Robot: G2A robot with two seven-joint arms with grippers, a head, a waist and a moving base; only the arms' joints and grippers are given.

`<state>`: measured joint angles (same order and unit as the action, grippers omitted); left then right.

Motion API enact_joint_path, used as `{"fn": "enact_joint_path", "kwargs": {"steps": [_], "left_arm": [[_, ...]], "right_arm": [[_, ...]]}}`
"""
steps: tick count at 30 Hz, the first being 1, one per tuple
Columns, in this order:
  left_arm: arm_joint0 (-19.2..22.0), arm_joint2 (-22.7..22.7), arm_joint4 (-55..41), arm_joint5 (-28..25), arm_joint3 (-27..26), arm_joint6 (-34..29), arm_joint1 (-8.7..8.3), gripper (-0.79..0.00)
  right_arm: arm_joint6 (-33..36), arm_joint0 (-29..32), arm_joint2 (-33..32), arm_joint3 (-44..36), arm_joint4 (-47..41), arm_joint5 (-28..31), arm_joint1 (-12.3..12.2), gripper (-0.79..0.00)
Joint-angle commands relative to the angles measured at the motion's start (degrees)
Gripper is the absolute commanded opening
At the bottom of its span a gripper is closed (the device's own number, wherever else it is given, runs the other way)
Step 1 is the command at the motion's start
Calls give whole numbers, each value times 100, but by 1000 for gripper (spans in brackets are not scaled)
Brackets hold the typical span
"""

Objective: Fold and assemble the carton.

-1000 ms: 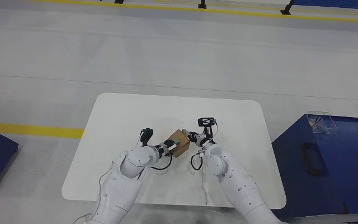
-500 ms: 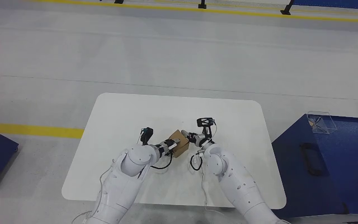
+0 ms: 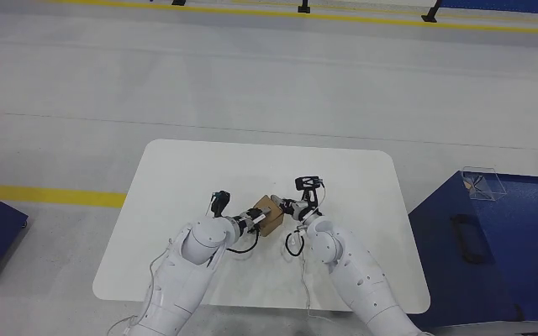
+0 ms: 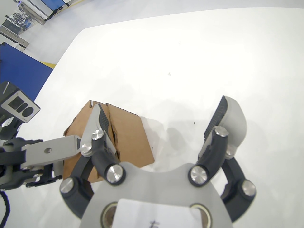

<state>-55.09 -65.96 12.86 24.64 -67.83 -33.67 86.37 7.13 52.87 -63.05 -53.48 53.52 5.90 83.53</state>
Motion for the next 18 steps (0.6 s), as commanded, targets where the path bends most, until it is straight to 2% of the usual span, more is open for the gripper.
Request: {"fn": "enact_joint_path", "kwargs": {"steps": [1,18], "left_arm": [[-6,-2,-32,-23,-4,7,-4,-311],[190,198,-70,310,268,48,10,-308]], "right_arm": [[35,1,13,15,-4,13,5,0],[6,-36,-152,94,-43,2,-15,0]]}}
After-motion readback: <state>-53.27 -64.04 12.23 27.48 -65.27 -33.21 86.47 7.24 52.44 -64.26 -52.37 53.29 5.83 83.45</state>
